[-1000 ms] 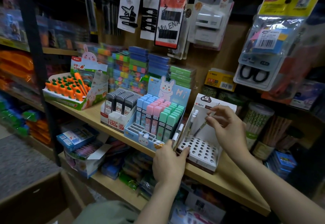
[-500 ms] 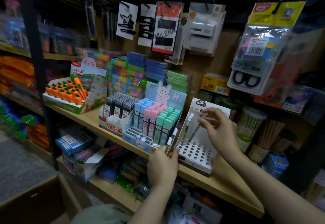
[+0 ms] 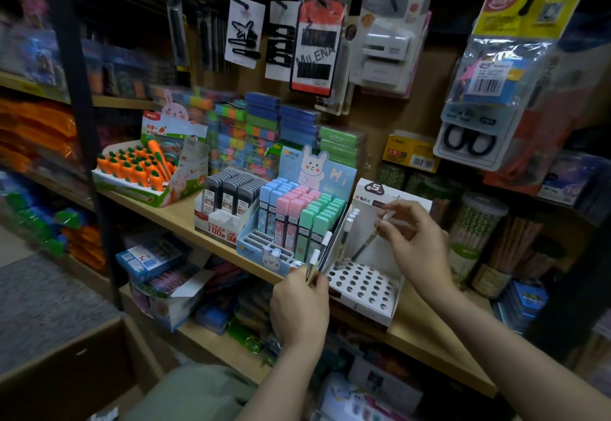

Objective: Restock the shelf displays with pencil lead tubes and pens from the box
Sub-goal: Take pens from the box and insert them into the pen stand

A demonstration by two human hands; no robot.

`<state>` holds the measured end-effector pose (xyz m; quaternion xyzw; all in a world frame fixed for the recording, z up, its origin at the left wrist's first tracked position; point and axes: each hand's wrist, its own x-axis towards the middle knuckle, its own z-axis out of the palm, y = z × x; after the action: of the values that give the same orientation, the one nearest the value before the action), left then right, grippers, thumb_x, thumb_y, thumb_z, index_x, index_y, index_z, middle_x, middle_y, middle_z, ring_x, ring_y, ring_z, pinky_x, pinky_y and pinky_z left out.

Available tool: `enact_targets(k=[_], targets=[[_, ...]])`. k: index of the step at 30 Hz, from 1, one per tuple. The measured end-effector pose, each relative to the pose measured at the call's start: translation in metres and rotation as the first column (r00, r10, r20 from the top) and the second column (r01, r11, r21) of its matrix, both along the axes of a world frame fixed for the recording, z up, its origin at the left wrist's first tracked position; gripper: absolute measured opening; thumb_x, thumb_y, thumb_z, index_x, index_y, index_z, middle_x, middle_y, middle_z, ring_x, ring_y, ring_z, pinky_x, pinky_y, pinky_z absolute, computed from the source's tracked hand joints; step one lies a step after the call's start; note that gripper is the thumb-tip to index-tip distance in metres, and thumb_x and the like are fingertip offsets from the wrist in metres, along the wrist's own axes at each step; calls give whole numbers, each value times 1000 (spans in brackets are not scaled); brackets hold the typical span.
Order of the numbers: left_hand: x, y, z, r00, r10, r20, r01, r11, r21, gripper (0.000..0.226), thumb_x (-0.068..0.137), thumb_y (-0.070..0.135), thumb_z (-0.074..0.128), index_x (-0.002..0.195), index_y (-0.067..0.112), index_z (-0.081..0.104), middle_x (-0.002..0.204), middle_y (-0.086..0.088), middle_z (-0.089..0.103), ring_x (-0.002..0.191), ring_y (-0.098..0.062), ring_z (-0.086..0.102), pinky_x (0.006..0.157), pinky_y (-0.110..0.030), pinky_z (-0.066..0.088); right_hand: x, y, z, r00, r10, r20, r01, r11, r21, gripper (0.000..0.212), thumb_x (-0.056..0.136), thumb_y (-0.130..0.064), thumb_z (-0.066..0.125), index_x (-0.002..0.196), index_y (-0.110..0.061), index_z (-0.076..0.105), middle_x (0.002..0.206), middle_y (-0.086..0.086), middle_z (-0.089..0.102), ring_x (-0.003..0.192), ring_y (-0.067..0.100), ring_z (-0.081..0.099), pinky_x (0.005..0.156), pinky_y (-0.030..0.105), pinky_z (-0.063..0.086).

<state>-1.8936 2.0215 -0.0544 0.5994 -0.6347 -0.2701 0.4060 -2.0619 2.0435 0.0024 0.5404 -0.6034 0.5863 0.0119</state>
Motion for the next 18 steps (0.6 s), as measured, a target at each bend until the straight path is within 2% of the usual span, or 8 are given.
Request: enact_targets(k=[4, 6, 9, 12, 14, 18], targets=[[7, 3, 1, 999, -25, -41, 26, 1000, 11, 17, 89, 34, 63, 76, 22, 64, 65, 1, 62, 59, -17, 59, 46, -25, 43, 12, -4, 9, 985, -45, -168, 52, 998, 38, 29, 84, -5, 73, 106, -23, 66, 94, -19, 67, 86, -14, 63, 76, 4, 49], [8, 3, 1, 997, -47, -65, 49, 998, 32, 24, 85, 42, 68, 75, 22, 62, 63, 5, 60, 58, -12, 59, 44, -23, 40, 17, -9, 15, 973, -73, -218, 84, 996, 41, 29, 83, -7, 74, 107, -21, 69, 94, -14, 66, 81, -14, 61, 75, 1, 46], [9, 2, 0, 995, -55, -83, 60, 996, 69, 41, 78, 51, 74, 66, 21, 49, 58, 9, 53, 51, -4, 50, 39, -20, 27, 23, -16, 22, 963, -107, -248, 126, 990, 59, 28, 83, -9, 75, 106, -24, 71, 84, -14, 66, 78, -8, 61, 77, 8, 48], [9, -2, 1, 987, -65, -144, 82, 990, 118, 34, 77, 47, 77, 70, 21, 55, 59, 9, 54, 52, -3, 50, 39, -19, 29, 25, -19, 20, 937, -132, -323, 179, 977, 120, 29, 84, -10, 73, 109, -24, 71, 84, -7, 71, 80, 7, 66, 82, 25, 54], [8, -4, 1, 979, -67, -192, 97, 983, 153, 28, 76, 43, 79, 75, 23, 60, 63, 10, 57, 54, -1, 51, 40, -17, 29, 26, -19, 15, 916, -155, -370, 209, 972, 110, 30, 85, -10, 72, 112, -22, 69, 87, -3, 73, 83, 10, 67, 80, 23, 52], [8, -6, 2, 974, -77, -213, 120, 974, 193, 27, 76, 41, 79, 75, 25, 58, 66, 10, 58, 56, -2, 54, 42, -18, 31, 27, -15, 10, 916, -160, -367, 219, 968, 124, 32, 84, -6, 72, 112, -20, 69, 92, -1, 74, 84, 10, 69, 80, 21, 53]])
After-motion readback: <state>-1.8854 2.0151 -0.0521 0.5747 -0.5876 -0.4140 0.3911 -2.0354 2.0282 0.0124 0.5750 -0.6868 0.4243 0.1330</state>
